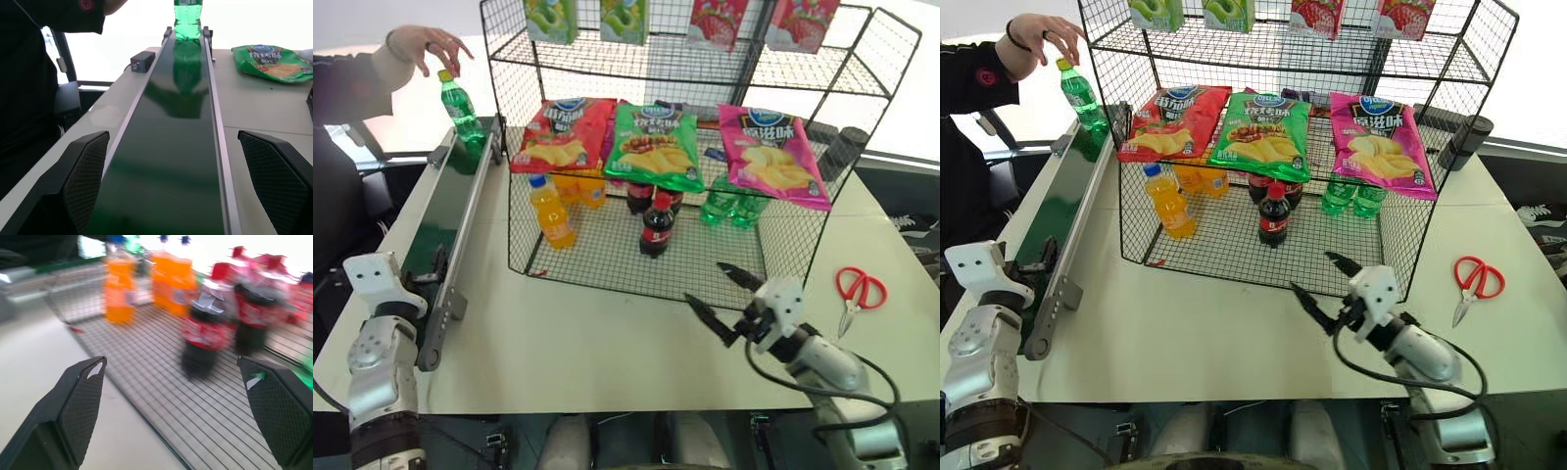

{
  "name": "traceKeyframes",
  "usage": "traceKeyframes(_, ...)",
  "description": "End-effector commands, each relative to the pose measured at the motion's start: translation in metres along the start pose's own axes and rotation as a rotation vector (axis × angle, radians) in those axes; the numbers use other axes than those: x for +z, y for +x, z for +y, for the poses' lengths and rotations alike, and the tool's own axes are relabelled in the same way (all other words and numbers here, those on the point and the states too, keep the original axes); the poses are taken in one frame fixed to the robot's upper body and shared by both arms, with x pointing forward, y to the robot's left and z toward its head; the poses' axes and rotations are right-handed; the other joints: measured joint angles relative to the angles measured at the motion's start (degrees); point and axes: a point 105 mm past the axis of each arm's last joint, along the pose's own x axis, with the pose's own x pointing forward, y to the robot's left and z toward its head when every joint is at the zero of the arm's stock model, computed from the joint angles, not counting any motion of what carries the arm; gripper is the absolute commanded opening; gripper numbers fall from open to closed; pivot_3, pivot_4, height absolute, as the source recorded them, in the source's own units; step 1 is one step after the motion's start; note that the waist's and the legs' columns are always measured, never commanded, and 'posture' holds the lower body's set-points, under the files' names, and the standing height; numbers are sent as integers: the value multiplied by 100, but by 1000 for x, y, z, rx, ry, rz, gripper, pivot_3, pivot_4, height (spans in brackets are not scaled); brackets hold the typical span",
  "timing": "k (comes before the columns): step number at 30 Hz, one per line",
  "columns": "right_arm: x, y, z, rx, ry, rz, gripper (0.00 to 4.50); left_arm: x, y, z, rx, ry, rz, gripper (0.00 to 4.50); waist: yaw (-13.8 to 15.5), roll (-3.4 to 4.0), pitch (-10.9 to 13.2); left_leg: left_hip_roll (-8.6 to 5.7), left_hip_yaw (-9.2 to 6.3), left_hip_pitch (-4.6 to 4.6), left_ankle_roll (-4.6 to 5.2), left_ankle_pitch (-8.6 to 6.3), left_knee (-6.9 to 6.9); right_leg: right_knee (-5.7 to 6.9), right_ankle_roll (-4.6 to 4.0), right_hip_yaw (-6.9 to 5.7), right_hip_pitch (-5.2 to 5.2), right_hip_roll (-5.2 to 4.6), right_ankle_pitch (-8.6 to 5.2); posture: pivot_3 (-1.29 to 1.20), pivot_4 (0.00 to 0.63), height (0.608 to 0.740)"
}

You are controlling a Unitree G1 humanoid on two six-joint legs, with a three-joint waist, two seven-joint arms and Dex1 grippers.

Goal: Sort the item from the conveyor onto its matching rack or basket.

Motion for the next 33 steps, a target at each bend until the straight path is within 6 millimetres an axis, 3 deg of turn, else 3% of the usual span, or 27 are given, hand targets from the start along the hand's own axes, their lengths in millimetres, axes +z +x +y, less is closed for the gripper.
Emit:
traceKeyframes(1,17,13,20,60,-7,-63,4452,10,5,2,36,20,-53,4500,-3,-4,-2,0,0,0,0,0,0,0,0,0,0,0,0,0,150,740)
traceKeyframes(6,14,21,44,133,60,-74,4452,8,8,-3,37,19,-57,4500,-11,-13,-7,0,0,0,0,0,-1,0,0,0,-2,-1,0,0,150,740)
traceKeyframes(20,-7,17,42,139,86,-67,4452,6,6,-5,73,-25,-72,4500,-13,-16,-8,1,0,1,-1,0,-2,0,0,0,-3,-11,0,0,150,740)
traceKeyframes(33,-7,20,41,142,70,-82,4452,5,8,-6,106,-50,-83,4500,-12,-16,-8,0,0,0,-2,-1,-3,1,-1,0,-5,-17,0,0,150,740)
